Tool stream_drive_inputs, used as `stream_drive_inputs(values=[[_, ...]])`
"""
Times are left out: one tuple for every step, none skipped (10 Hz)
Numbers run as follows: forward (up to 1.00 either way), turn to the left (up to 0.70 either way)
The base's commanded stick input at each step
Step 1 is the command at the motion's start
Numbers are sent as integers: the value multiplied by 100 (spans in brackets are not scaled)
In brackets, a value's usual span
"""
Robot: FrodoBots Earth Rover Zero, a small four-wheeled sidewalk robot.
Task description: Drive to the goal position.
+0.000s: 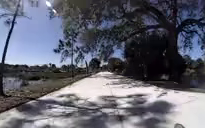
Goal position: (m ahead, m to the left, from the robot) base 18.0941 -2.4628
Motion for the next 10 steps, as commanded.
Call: stream_drive_inputs(values=[[100, 0], [100, -2], [100, -16], [100, -30], [100, -40], [100, -40], [100, -15], [100, 0], [100, 0], [100, 0]])
